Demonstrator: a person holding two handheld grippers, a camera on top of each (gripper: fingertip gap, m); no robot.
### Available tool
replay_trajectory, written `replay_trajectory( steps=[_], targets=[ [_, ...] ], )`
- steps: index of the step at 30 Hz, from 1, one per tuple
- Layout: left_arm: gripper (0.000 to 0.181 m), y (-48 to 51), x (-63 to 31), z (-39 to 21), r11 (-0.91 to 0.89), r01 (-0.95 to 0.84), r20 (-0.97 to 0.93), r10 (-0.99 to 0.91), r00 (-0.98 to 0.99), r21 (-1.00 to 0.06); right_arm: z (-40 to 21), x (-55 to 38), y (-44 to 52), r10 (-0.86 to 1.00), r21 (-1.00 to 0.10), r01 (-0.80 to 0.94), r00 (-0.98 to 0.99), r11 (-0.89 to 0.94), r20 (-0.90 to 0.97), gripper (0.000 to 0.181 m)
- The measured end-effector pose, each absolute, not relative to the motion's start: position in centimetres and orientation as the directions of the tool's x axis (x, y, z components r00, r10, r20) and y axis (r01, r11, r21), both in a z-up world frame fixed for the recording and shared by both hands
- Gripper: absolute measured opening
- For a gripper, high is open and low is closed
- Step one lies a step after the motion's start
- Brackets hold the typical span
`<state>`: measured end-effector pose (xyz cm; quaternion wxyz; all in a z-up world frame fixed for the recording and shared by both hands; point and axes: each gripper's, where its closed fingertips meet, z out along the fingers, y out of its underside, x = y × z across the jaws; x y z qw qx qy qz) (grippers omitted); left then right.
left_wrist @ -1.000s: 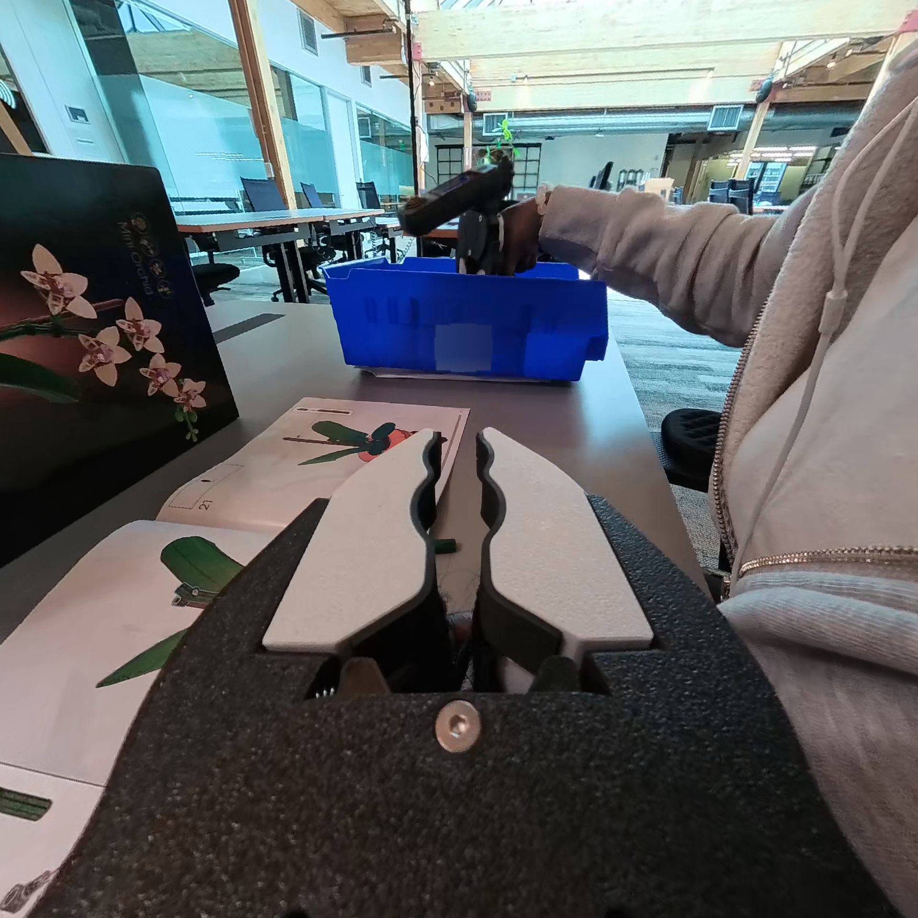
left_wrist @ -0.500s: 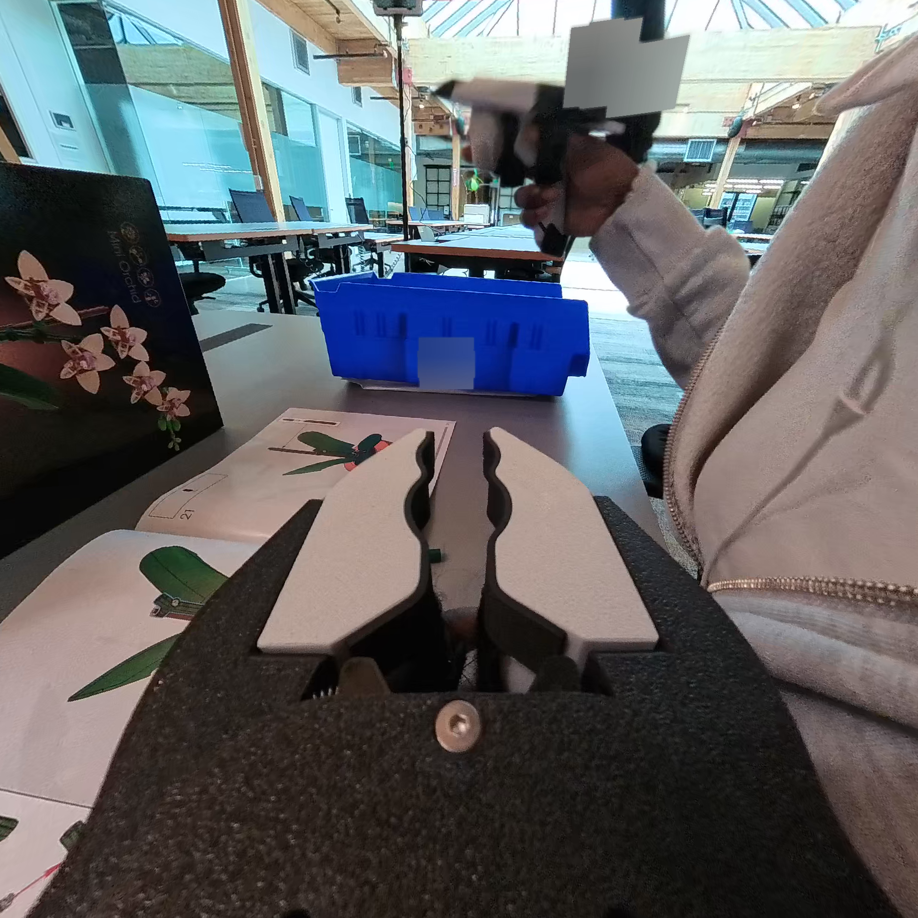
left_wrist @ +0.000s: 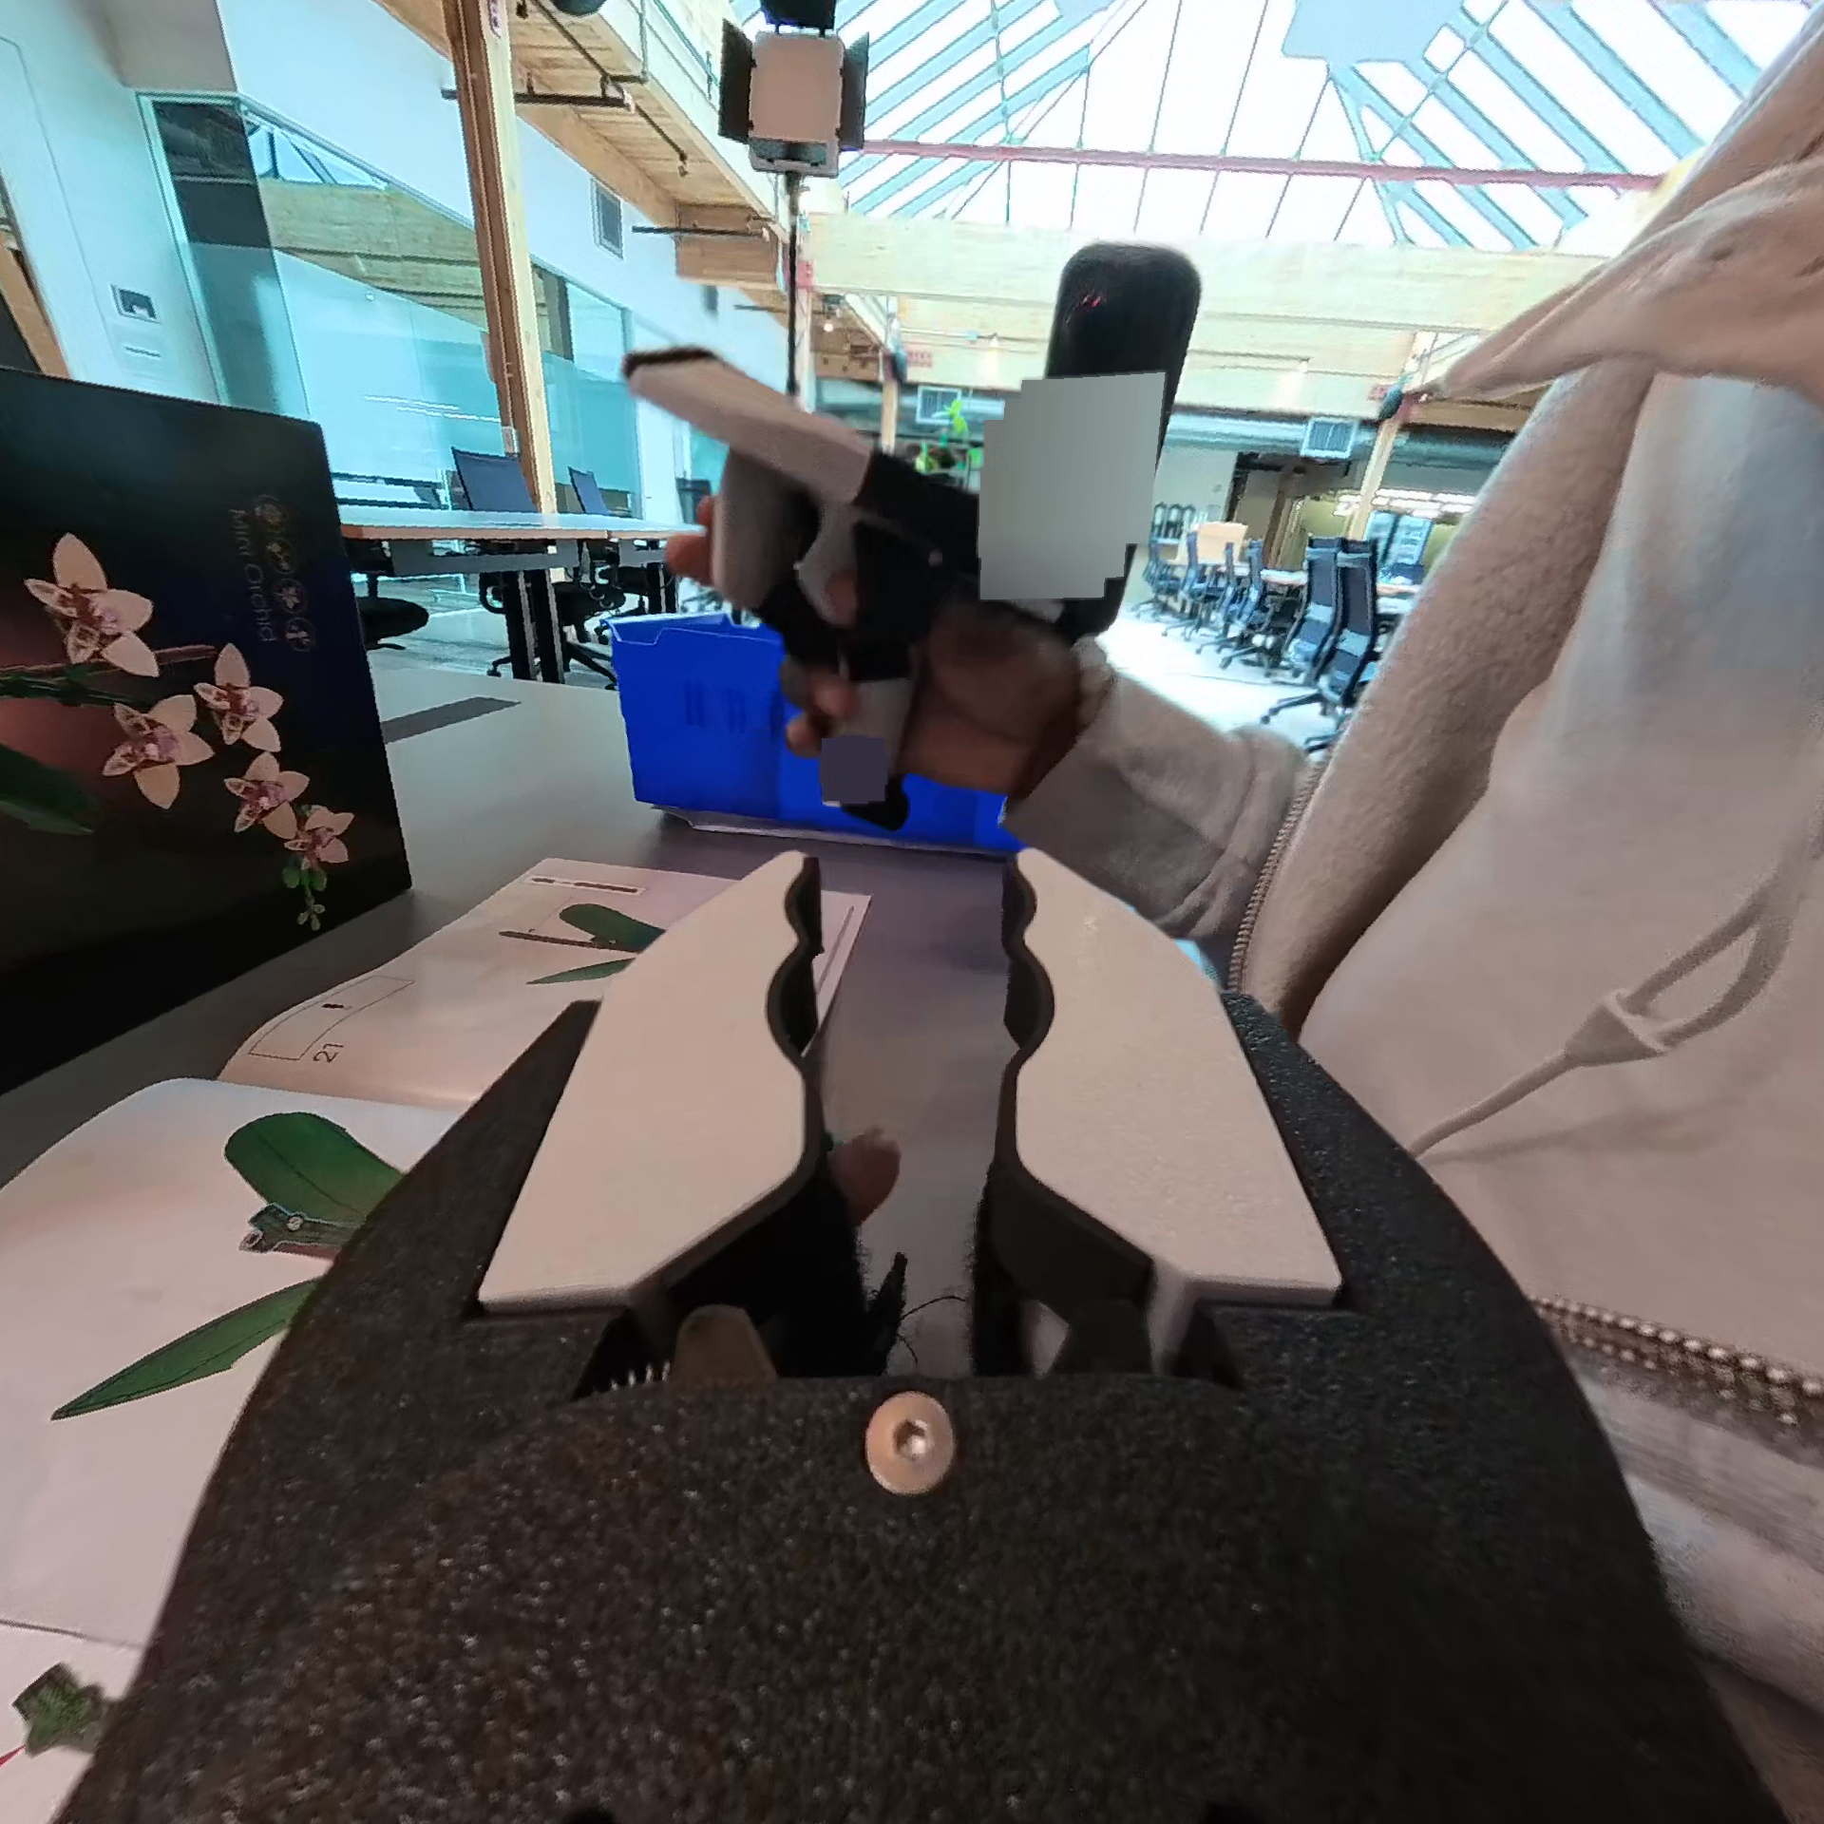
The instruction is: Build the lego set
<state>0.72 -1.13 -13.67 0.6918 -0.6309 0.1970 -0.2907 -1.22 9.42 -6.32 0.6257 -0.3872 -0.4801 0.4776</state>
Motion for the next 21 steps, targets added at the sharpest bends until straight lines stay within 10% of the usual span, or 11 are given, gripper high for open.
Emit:
replay_trajectory(
  steps=[11,21],
  targets=[
    [0.0,-1.2,1.1,-15.2,-0.107,0.154,0.185,-0.672,0.717,-0.982,-21.6,-1.8,6.6,0.944,-0.795,0.517,-0.251,0.317,0.213,0.0],
    [0.003,-1.0,1.0,-15.3,-0.107,0.156,0.188,-0.664,0.724,-0.982,-23.9,-2.7,7.0,0.936,-0.733,0.588,-0.285,0.342,0.208,0.0]
  ],
)
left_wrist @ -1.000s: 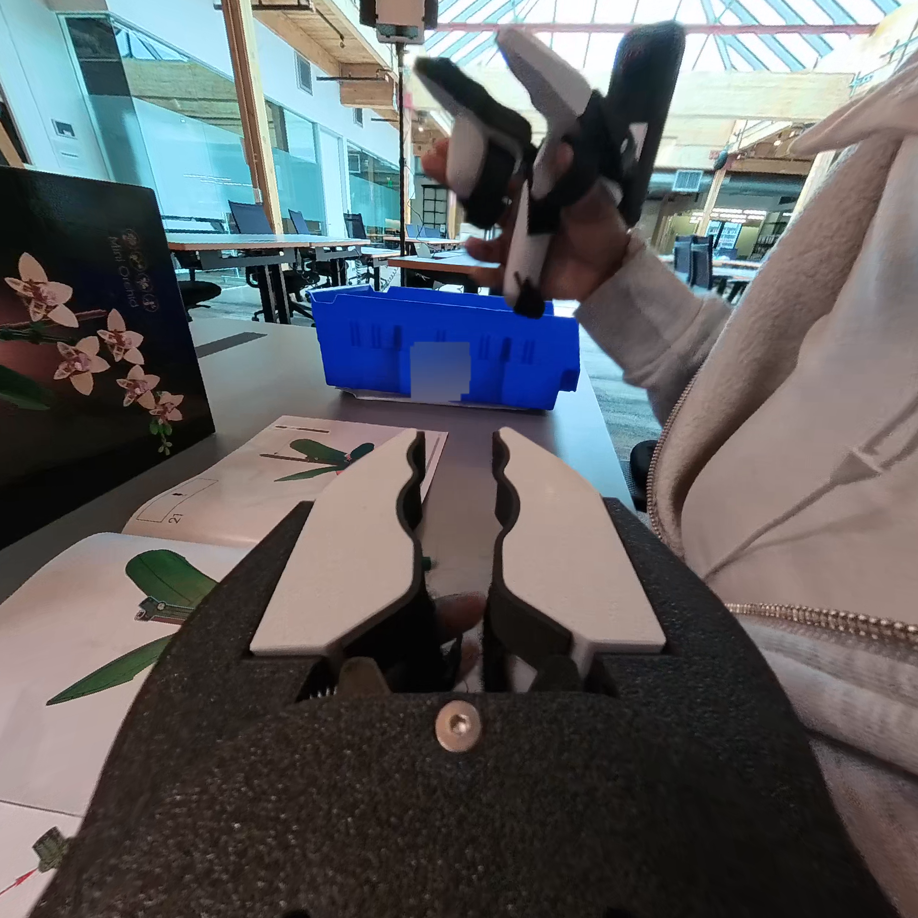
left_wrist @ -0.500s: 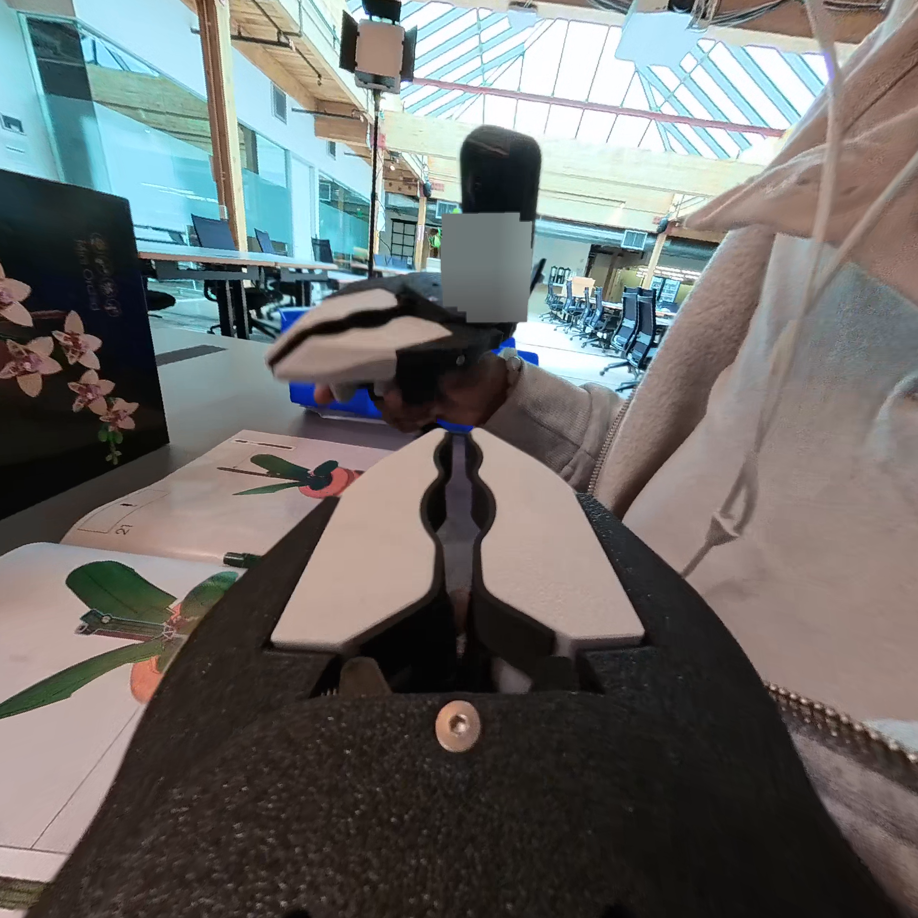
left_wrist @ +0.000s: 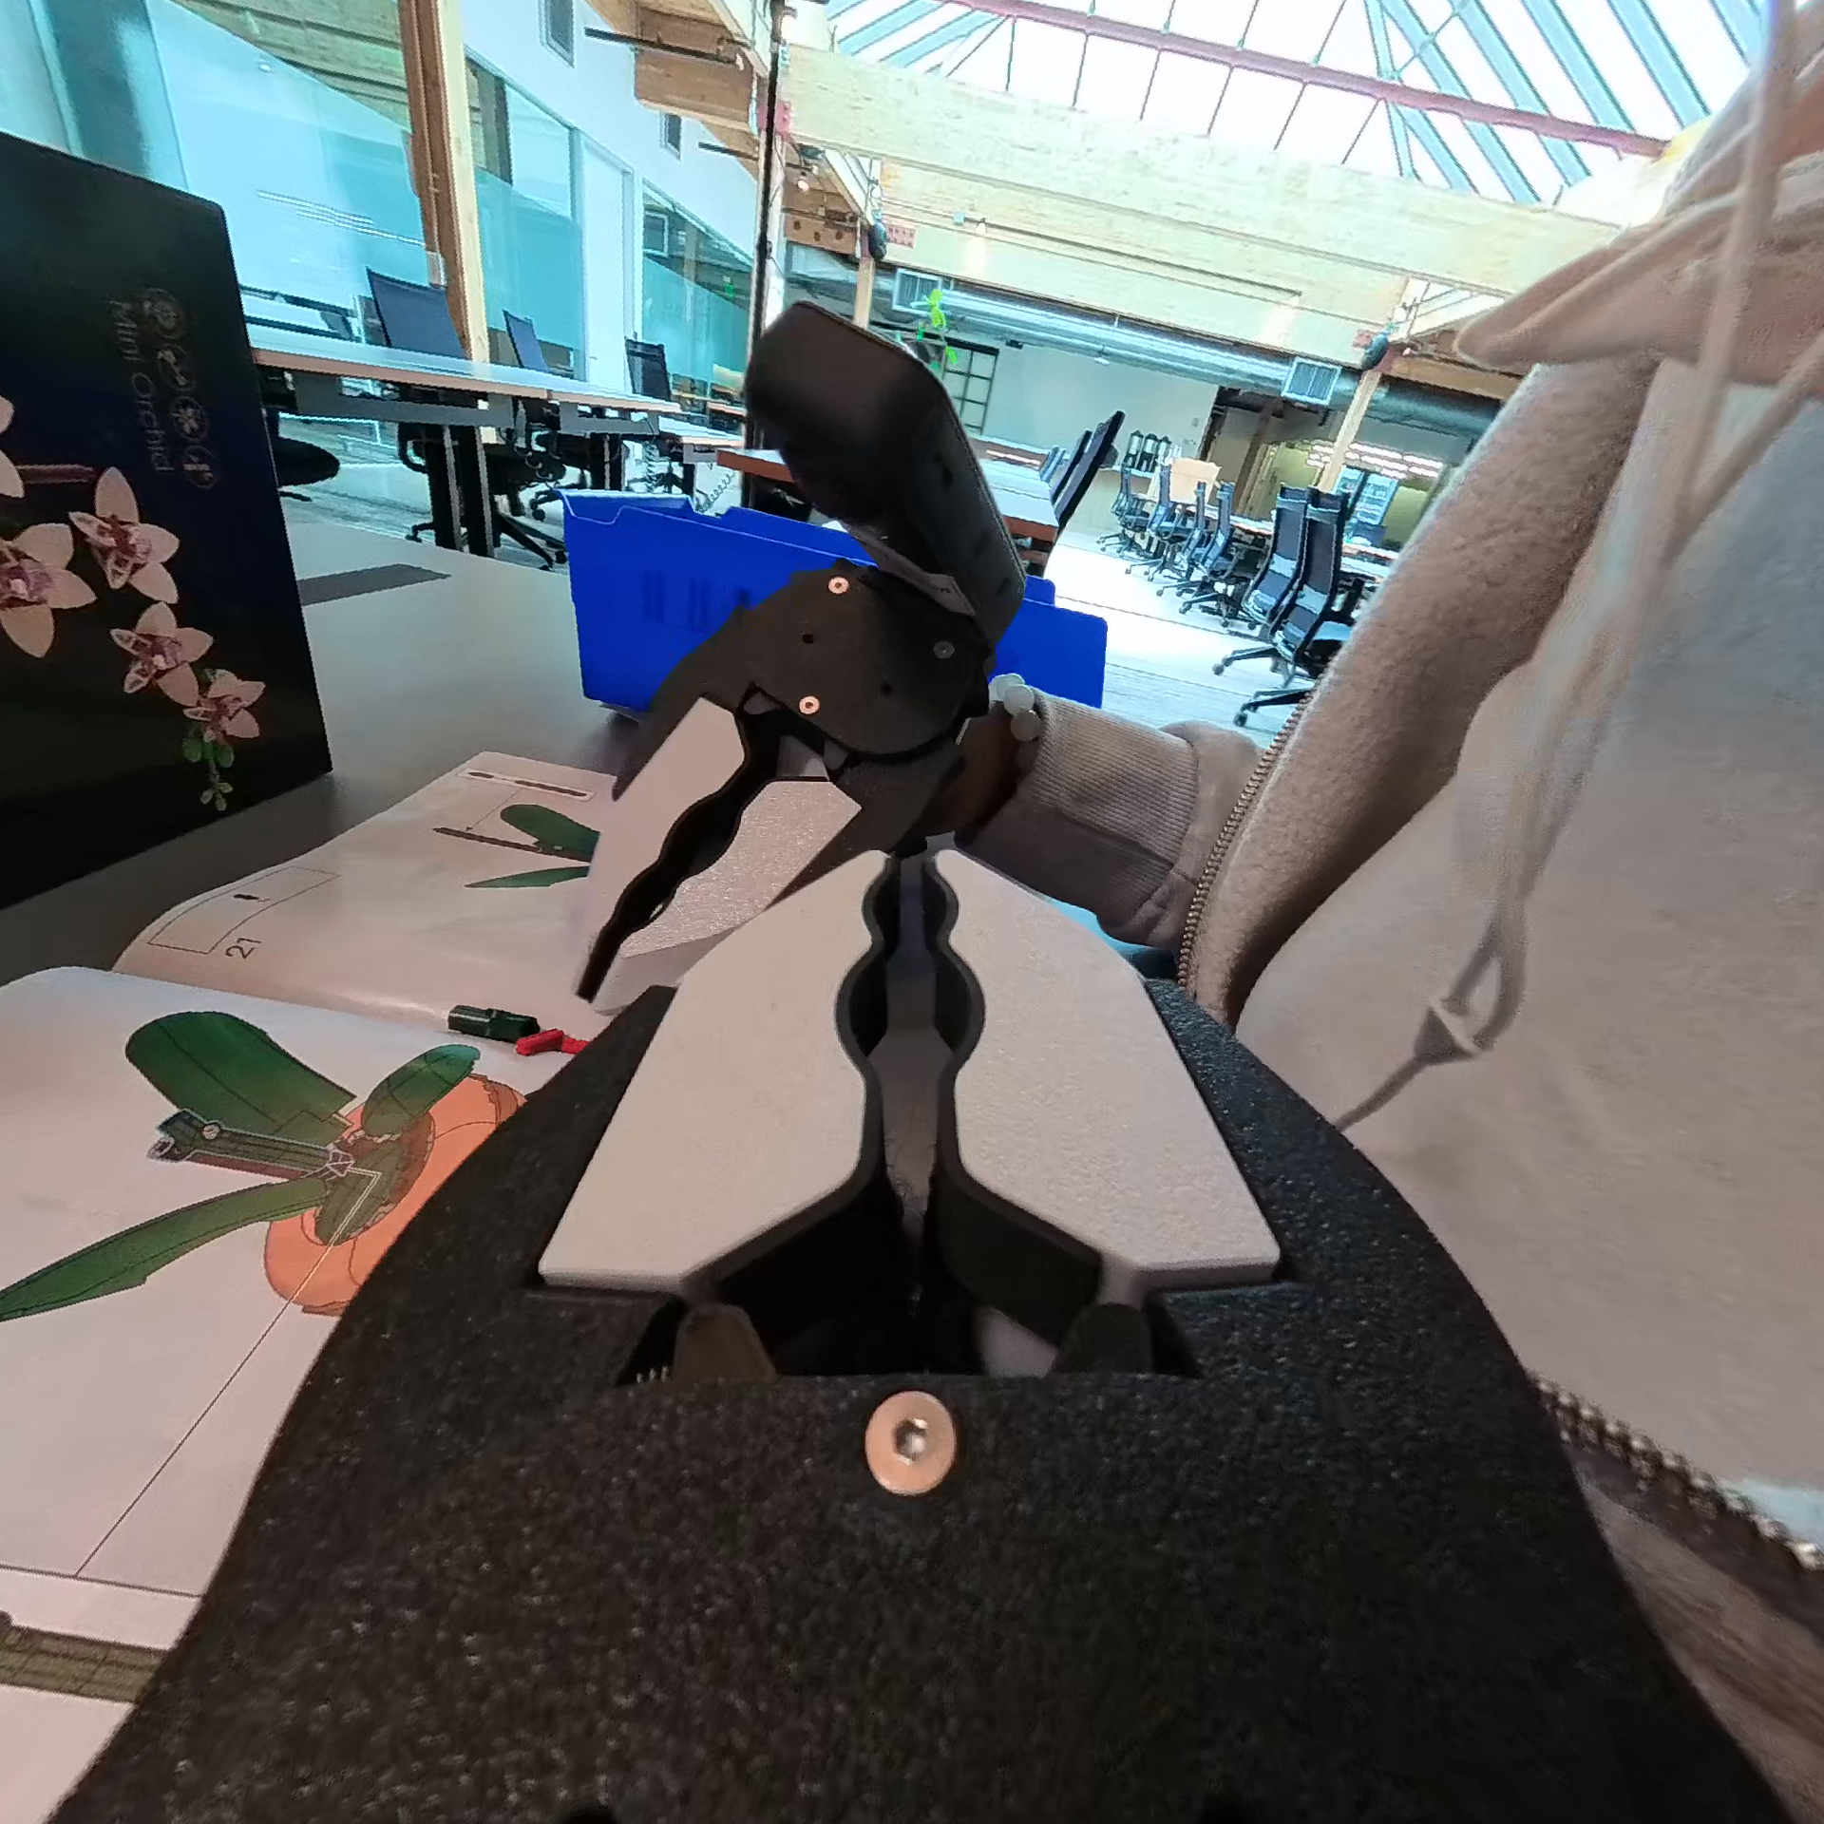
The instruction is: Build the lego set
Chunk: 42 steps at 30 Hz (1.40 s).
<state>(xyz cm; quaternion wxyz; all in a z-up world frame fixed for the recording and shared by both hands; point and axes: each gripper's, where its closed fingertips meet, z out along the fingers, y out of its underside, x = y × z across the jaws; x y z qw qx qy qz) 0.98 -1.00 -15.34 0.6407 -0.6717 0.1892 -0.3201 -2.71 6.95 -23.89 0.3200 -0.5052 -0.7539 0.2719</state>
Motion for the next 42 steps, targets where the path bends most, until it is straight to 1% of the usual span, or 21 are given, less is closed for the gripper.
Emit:
replay_trajectory(
  steps=[10,13,15,17,19,21,26,29,32,36,38,39,42],
  targets=[
    [0.004,-1.1,1.2,-15.5,-0.11,0.148,0.184,-0.672,0.718,-0.983,-24.3,-2.7,6.8,0.933,-0.727,0.593,-0.298,0.347,0.202,0.0],
    [0.004,-1.1,1.2,-15.5,-0.11,0.147,0.183,-0.673,0.717,-0.983,-24.0,-2.7,7.5,0.939,-0.726,0.598,-0.264,0.34,0.222,0.003],
    [0.004,-1.1,1.3,-15.5,-0.111,0.148,0.184,-0.674,0.715,-0.983,-23.2,-3.2,8.2,0.95,-0.751,0.582,-0.223,0.311,0.221,0.012],
    [0.004,-1.1,1.3,-15.5,-0.111,0.146,0.182,-0.675,0.715,-0.983,-22.9,-3.6,8.3,0.955,-0.766,0.576,-0.237,0.285,0.177,0.024],
    [0.004,-1.2,1.3,-15.5,-0.109,0.146,0.181,-0.676,0.715,-0.983,-23.2,-4.0,8.7,0.951,-0.752,0.597,-0.279,0.28,0.132,0.029],
    [0.005,-1.2,1.3,-15.5,-0.107,0.144,0.178,-0.676,0.715,-0.984,-23.9,-4.1,9.1,0.932,-0.709,0.638,-0.355,0.299,0.073,0.034],
    [0.005,-1.2,1.3,-15.5,-0.102,0.136,0.169,-0.676,0.717,-0.985,-24.2,-4.7,9.0,0.86,-0.663,0.659,-0.509,0.356,-0.045,0.031],
    [0.005,-1.2,1.3,-15.5,-0.103,0.141,0.173,-0.674,0.718,-0.985,-24.8,-4.8,9.0,0.835,-0.619,0.673,-0.548,0.405,-0.049,0.031],
    [0.005,-1.2,1.3,-15.4,-0.102,0.143,0.174,-0.674,0.718,-0.984,-25.0,-4.8,8.6,0.821,-0.601,0.678,-0.568,0.423,-0.063,0.03],
    [0.006,-1.1,1.3,-15.4,-0.103,0.144,0.175,-0.674,0.718,-0.984,-25.0,-4.9,8.5,0.809,-0.586,0.672,-0.586,0.453,-0.045,0.022],
    [0.006,-1.1,1.3,-15.4,-0.101,0.143,0.174,-0.674,0.718,-0.985,-25.0,-4.9,8.5,0.806,-0.586,0.667,-0.591,0.46,-0.04,0.021],
    [0.006,-1.2,1.3,-15.4,-0.101,0.143,0.173,-0.674,0.718,-0.985,-24.9,-5.0,8.7,0.808,-0.589,0.663,-0.588,0.462,-0.029,0.015],
    [0.006,-1.2,1.3,-15.4,-0.1,0.144,0.174,-0.674,0.718,-0.984,-24.9,-5.0,8.7,0.81,-0.6,0.66,-0.586,0.452,-0.034,0.015]
  ],
)
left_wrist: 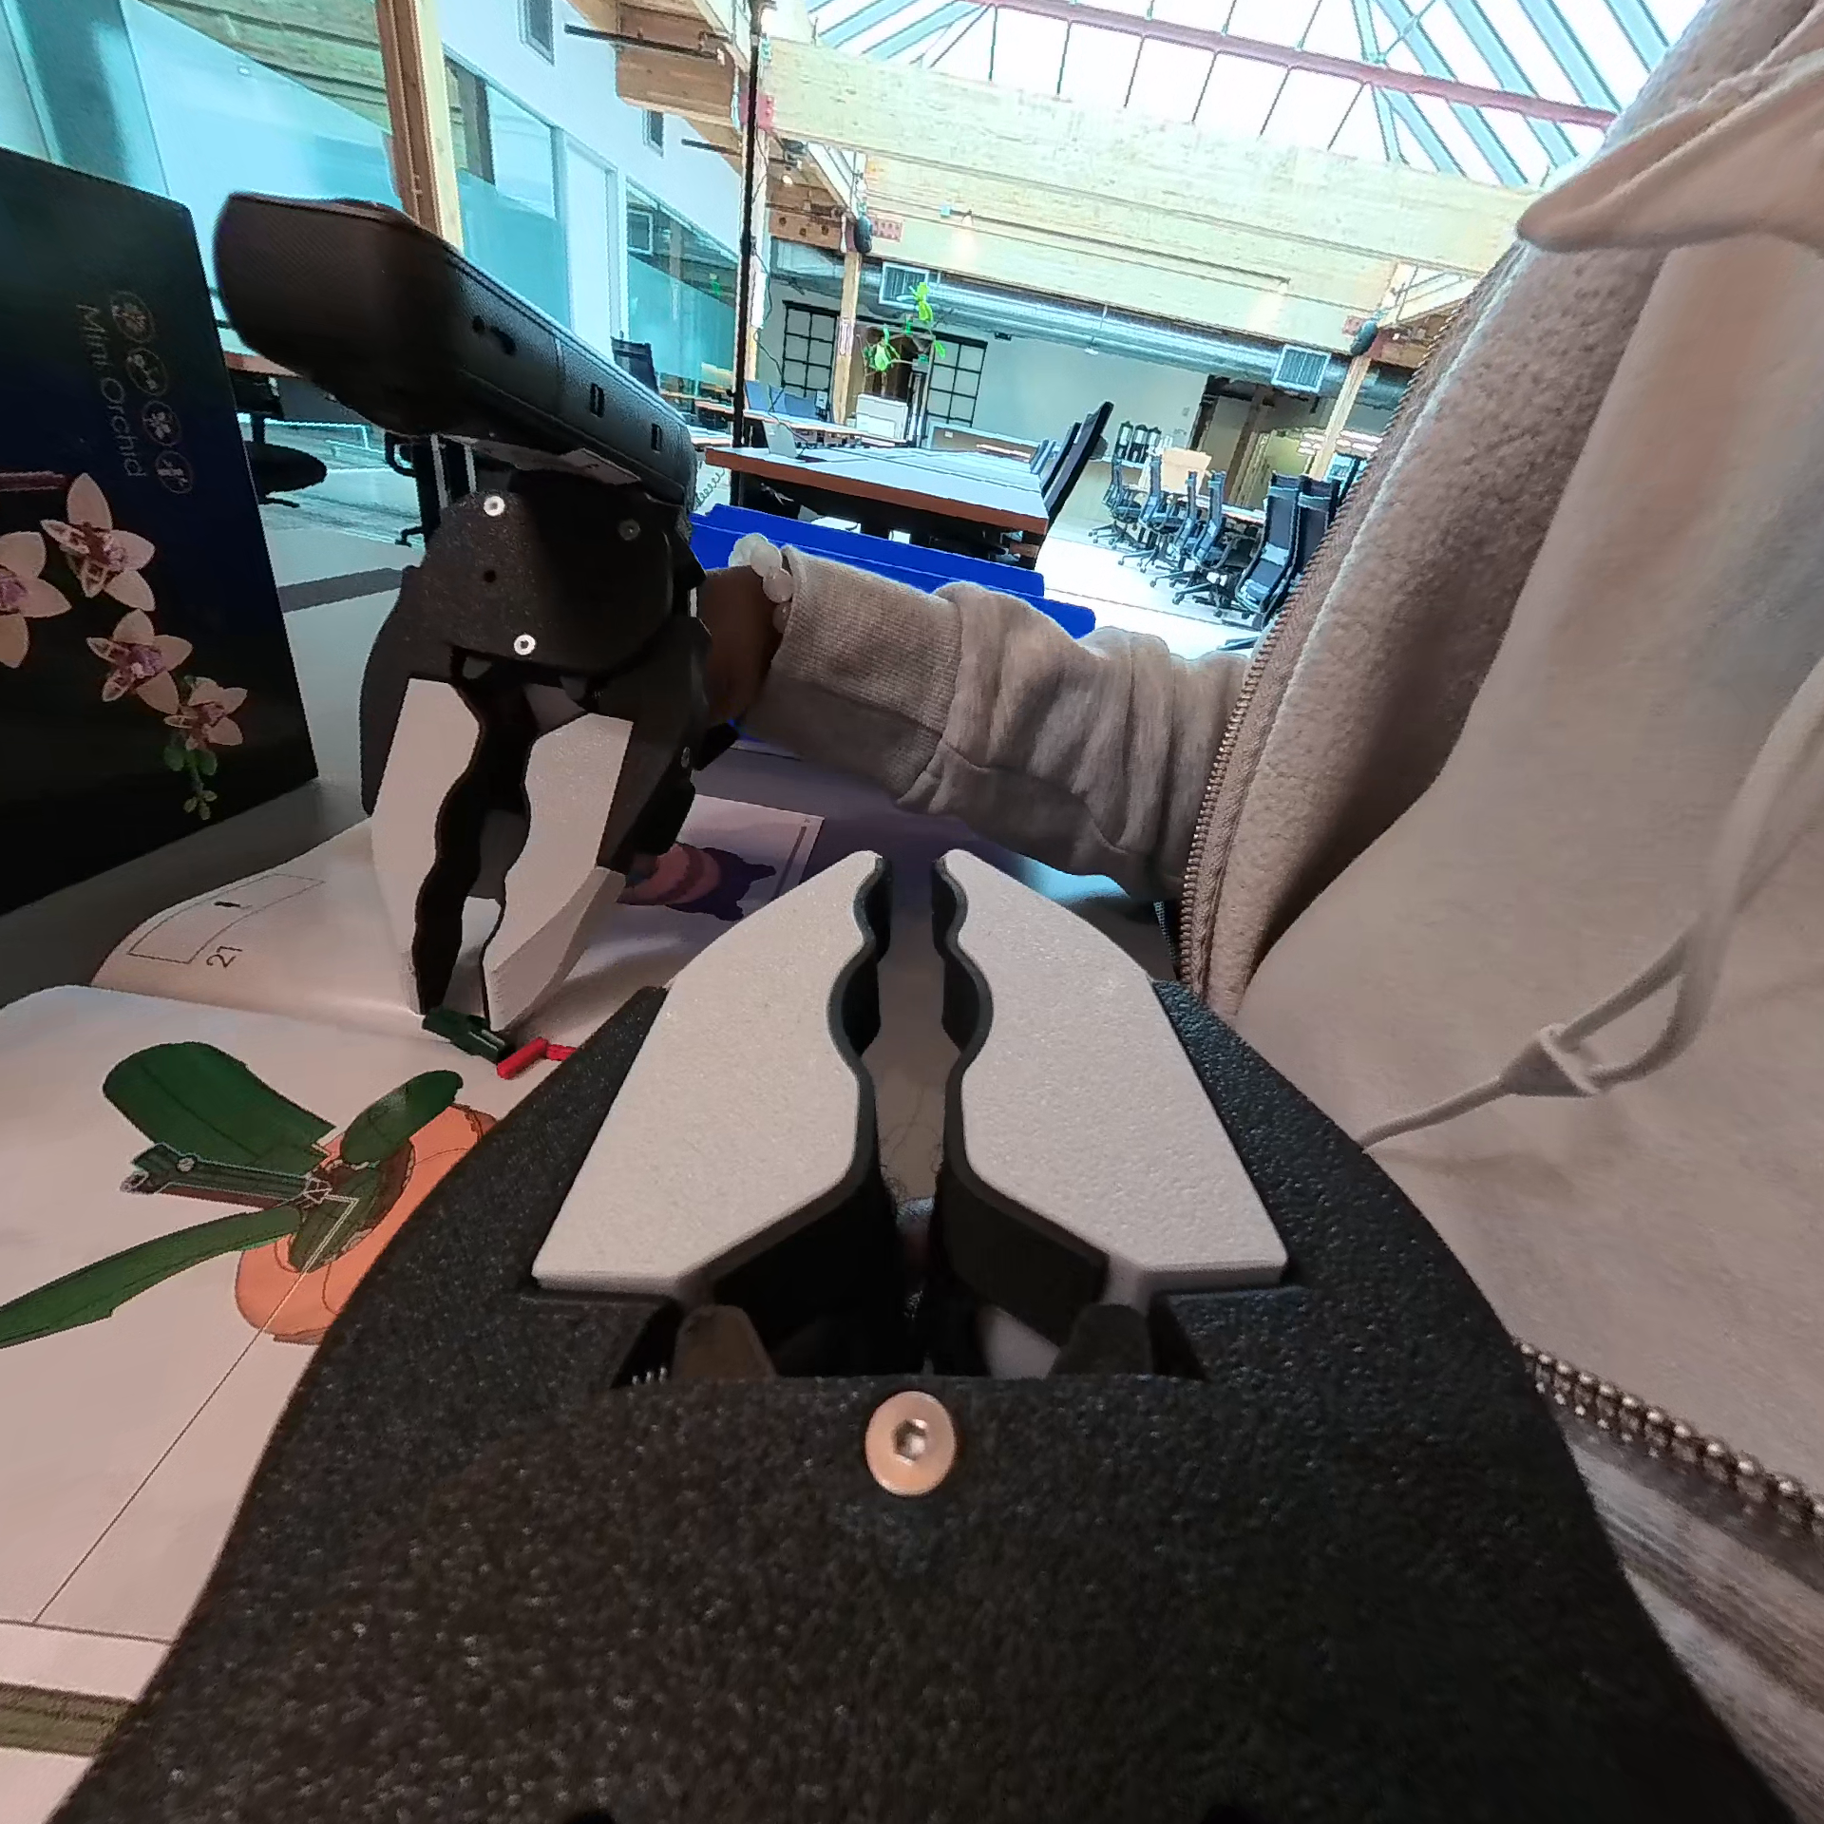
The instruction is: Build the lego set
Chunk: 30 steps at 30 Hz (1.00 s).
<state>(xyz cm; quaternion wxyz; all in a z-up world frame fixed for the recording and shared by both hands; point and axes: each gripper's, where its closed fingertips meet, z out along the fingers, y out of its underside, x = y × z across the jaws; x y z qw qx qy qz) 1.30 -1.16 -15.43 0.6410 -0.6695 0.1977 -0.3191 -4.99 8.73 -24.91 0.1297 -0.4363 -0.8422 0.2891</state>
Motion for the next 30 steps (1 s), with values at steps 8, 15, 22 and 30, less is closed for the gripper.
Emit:
replay_trajectory(
  steps=[8,15,22,30],
  targets=[
    [0.007,-1.1,1.3,-15.4,-0.1,0.144,0.174,-0.674,0.718,-0.984,-24.3,-5.0,9.3,0.828,-0.623,0.648,-0.56,0.439,0.001,0.009],
    [0.007,-1.1,1.4,-15.5,-0.105,0.147,0.178,-0.676,0.715,-0.984,-24.1,-4.5,9.5,0.833,-0.623,0.641,-0.552,0.448,0.032,0.009],
    [0.007,-1.3,0.9,-14.9,-0.09,0.181,0.194,-0.672,0.715,-0.979,-22.4,-3.9,9.1,0.858,-0.676,0.625,-0.514,0.391,0.021,0.009],
    [0.007,-1.3,-0.2,-14.4,-0.116,0.288,0.291,-0.656,0.696,-0.95,-22.2,0.7,6.0,0.87,-0.663,0.688,-0.481,0.296,-0.111,0.008]
  ],
)
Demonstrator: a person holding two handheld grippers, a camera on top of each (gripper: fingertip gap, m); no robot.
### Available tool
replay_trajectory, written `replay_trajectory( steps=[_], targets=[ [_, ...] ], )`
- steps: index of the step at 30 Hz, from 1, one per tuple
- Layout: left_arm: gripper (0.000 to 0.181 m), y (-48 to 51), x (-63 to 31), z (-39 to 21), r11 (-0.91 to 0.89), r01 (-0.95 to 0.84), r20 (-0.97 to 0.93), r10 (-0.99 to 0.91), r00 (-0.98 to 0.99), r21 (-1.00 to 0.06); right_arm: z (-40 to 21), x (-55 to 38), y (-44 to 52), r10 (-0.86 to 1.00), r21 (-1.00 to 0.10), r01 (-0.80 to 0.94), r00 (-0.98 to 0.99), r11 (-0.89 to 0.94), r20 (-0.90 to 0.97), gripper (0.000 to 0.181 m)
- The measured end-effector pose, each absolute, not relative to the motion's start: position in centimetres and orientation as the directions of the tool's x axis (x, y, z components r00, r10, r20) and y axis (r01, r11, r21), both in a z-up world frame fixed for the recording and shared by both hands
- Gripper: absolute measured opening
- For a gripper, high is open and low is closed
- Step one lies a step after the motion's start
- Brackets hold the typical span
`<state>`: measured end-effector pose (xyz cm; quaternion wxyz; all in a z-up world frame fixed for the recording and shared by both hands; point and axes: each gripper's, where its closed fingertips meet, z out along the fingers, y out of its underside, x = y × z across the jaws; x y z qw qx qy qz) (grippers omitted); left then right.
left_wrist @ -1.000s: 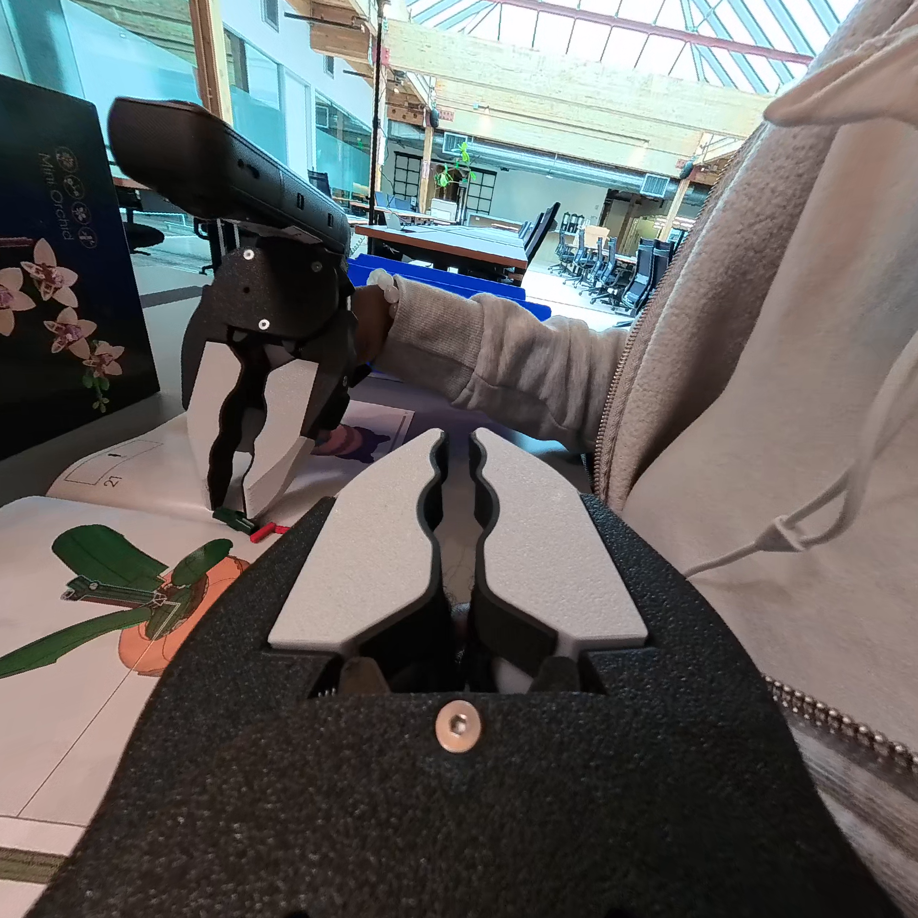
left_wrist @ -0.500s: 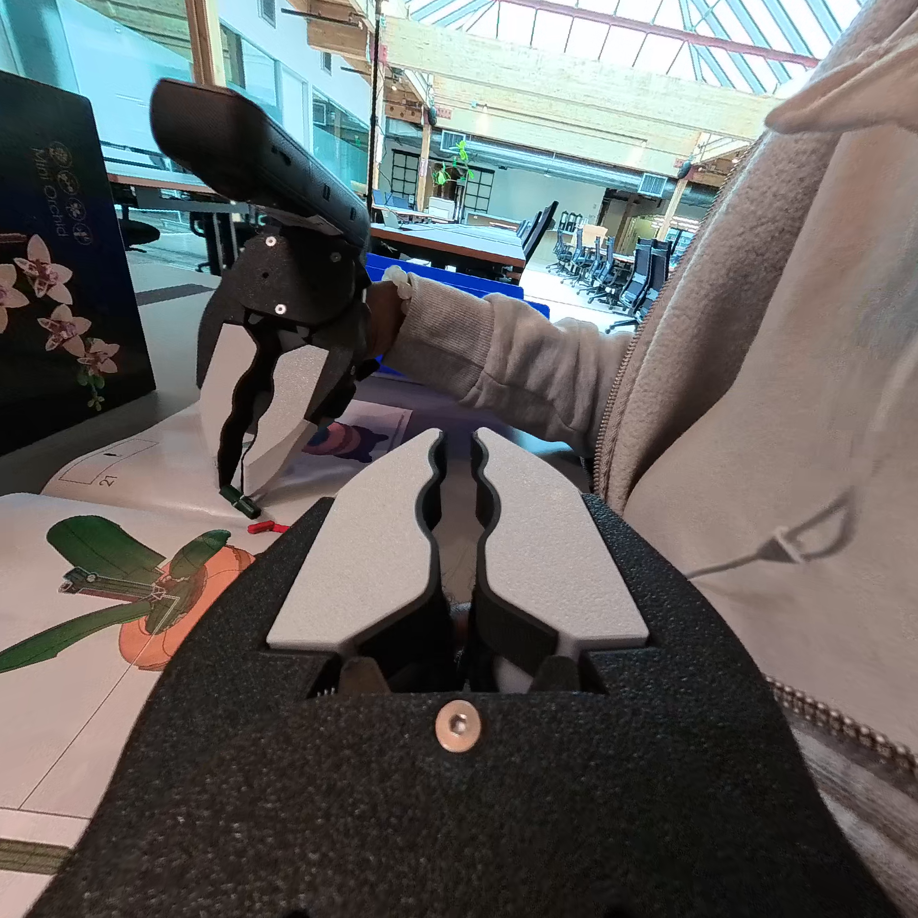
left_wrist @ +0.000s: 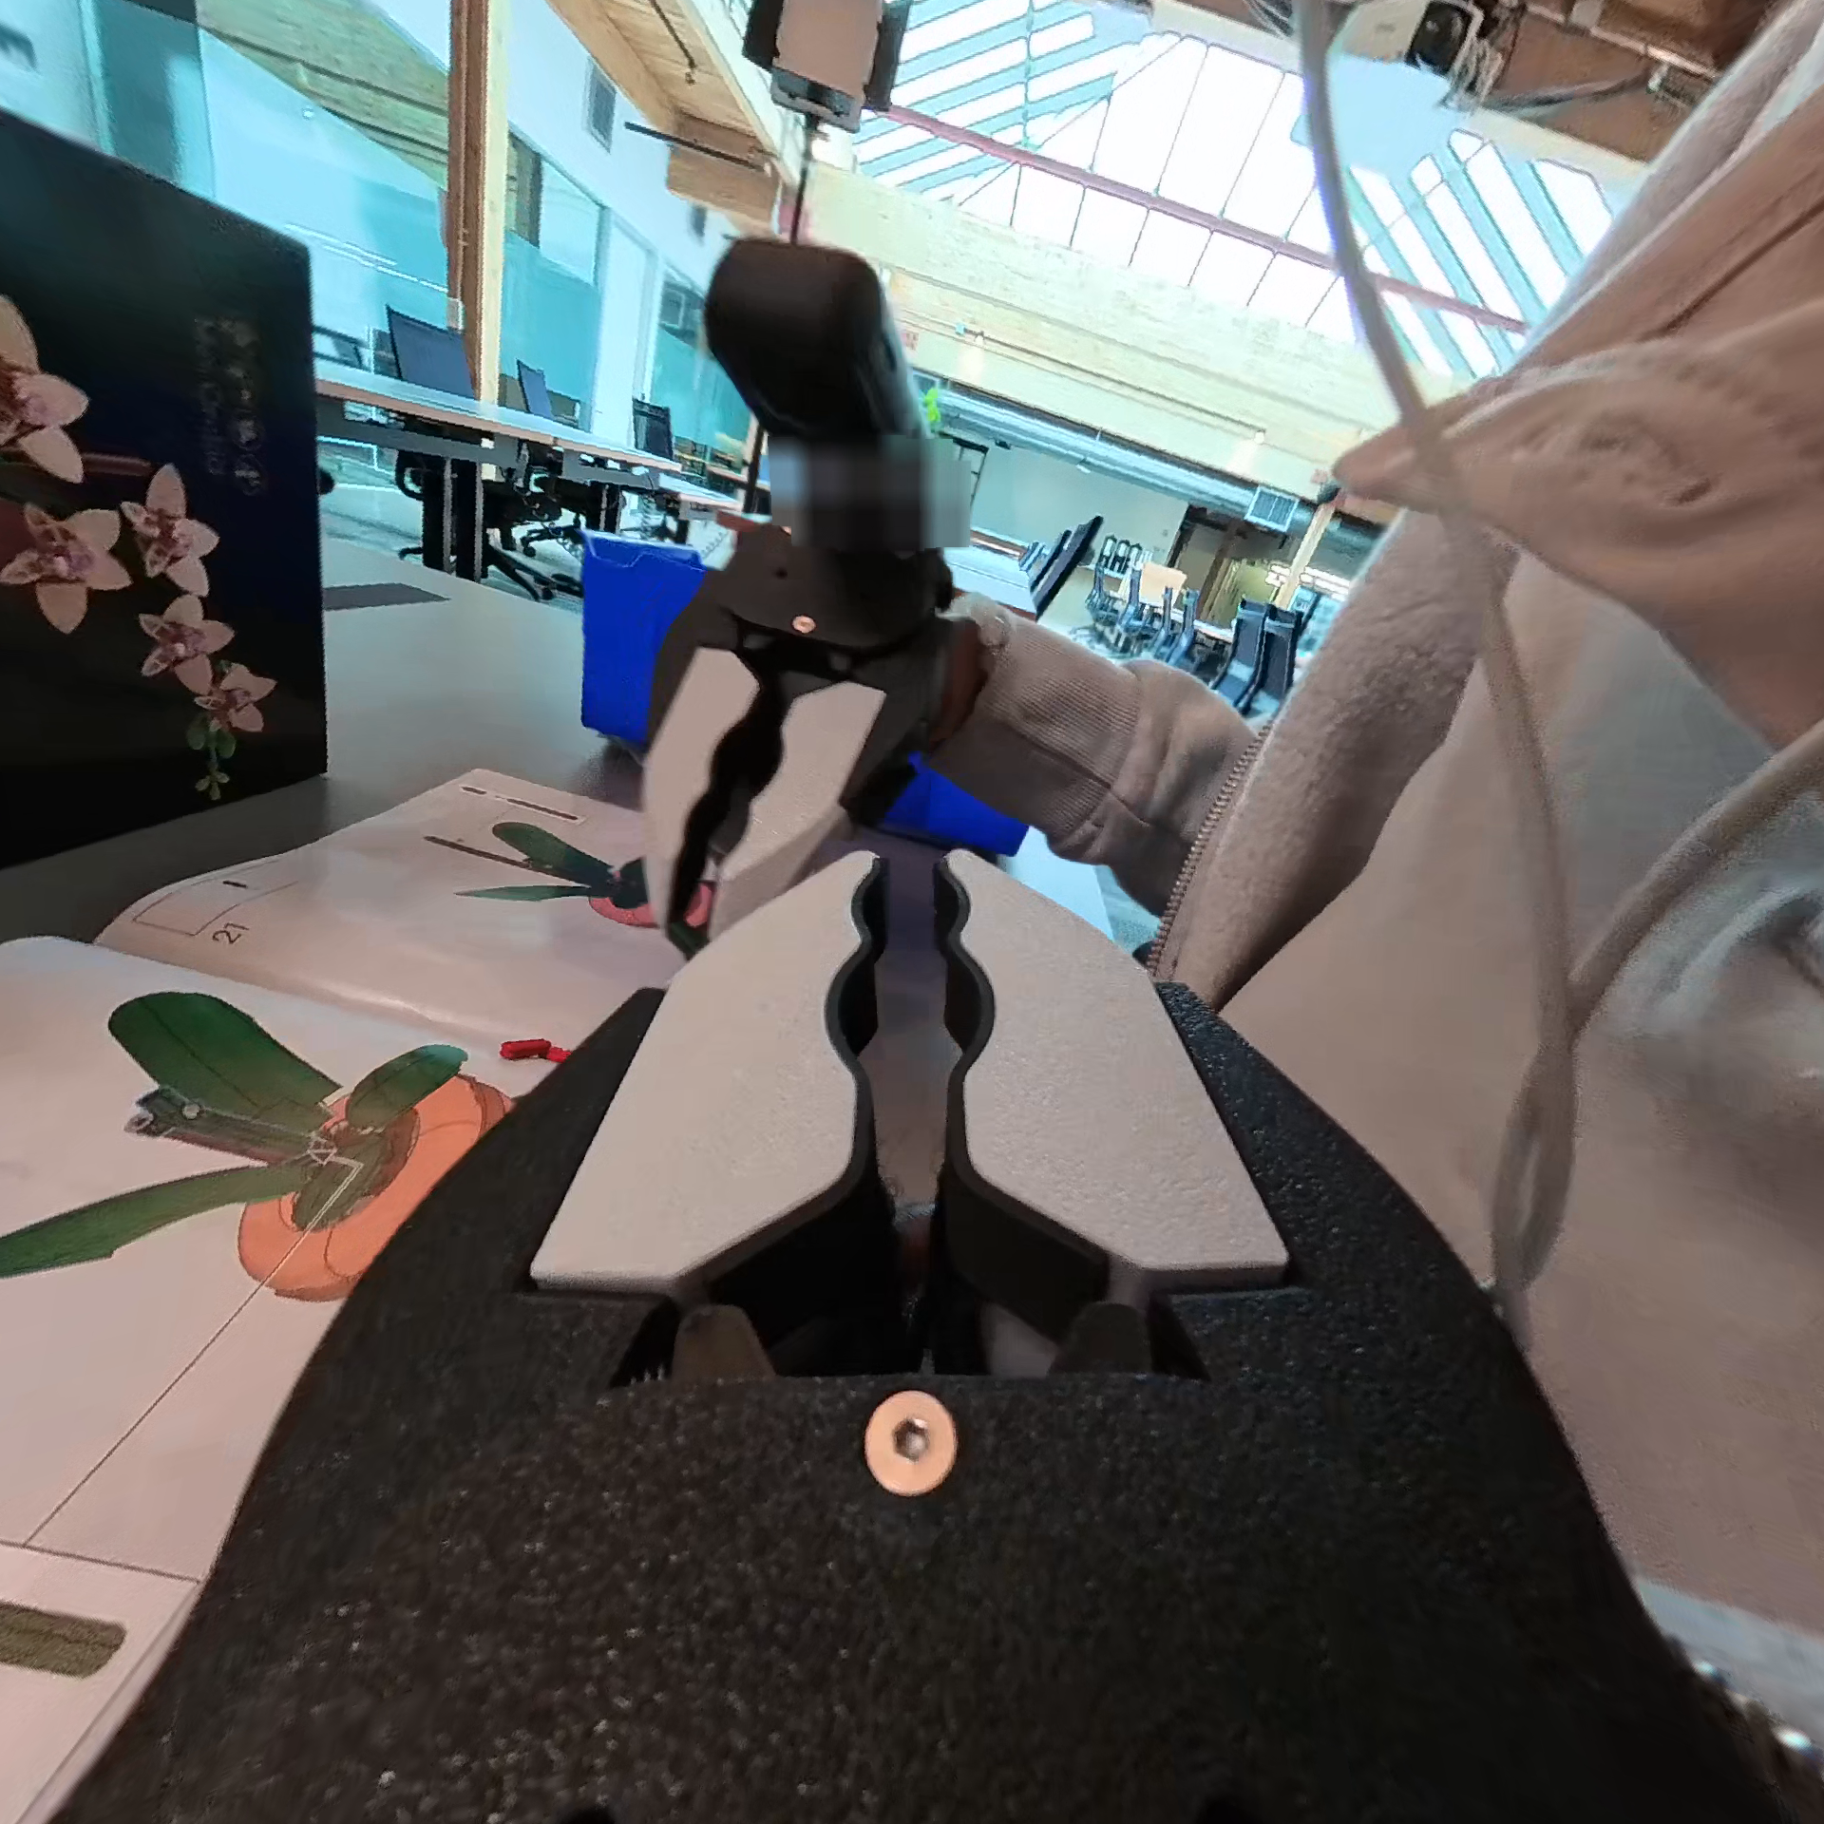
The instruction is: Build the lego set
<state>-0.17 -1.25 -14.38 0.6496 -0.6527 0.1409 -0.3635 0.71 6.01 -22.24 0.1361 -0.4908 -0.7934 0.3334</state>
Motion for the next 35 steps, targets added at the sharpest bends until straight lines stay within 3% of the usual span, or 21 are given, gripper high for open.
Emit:
replay_trajectory(
  steps=[3,8,19,22,26,30,35],
  targets=[
    [0.007,-1.0,-0.4,-14.7,-0.135,0.293,0.309,-0.641,0.702,-0.946,-24.1,2.5,5.5,0.876,-0.583,0.757,-0.459,0.296,-0.151,0.008],
    [0.007,-1.0,-0.5,-14.8,-0.137,0.289,0.308,-0.635,0.708,-0.947,-25.2,2.9,5.2,0.887,-0.562,0.782,-0.428,0.268,-0.173,0.009],
    [0.01,-0.9,-0.3,-15.1,-0.136,0.249,0.278,-0.628,0.727,-0.959,-24.0,2.9,5.2,0.916,-0.675,0.7,-0.391,0.234,-0.087,0.022],
    [0.01,-0.7,-0.3,-15.3,-0.122,0.215,0.243,-0.62,0.746,-0.969,-21.6,3.4,5.5,0.939,-0.726,0.641,-0.344,0.247,0.017,0.024],
    [0.01,0.1,-0.5,-15.5,-0.121,0.166,0.205,-0.605,0.77,-0.979,-13.8,6.6,4.6,0.939,-0.83,0.462,-0.279,0.314,0.201,0.024],
    [0.012,1.9,0.3,-15.0,-0.136,0.079,0.145,-0.591,0.794,-0.988,-6.6,14.6,6.0,0.906,-0.843,0.334,-0.104,0.421,0.411,0.013],
    [0.016,5.0,4.0,-12.7,-0.076,0.052,0.089,-0.634,0.768,-0.996,-4.6,25.6,11.8,0.849,-0.83,0.407,0.201,0.382,0.489,0.009]
  ],
)
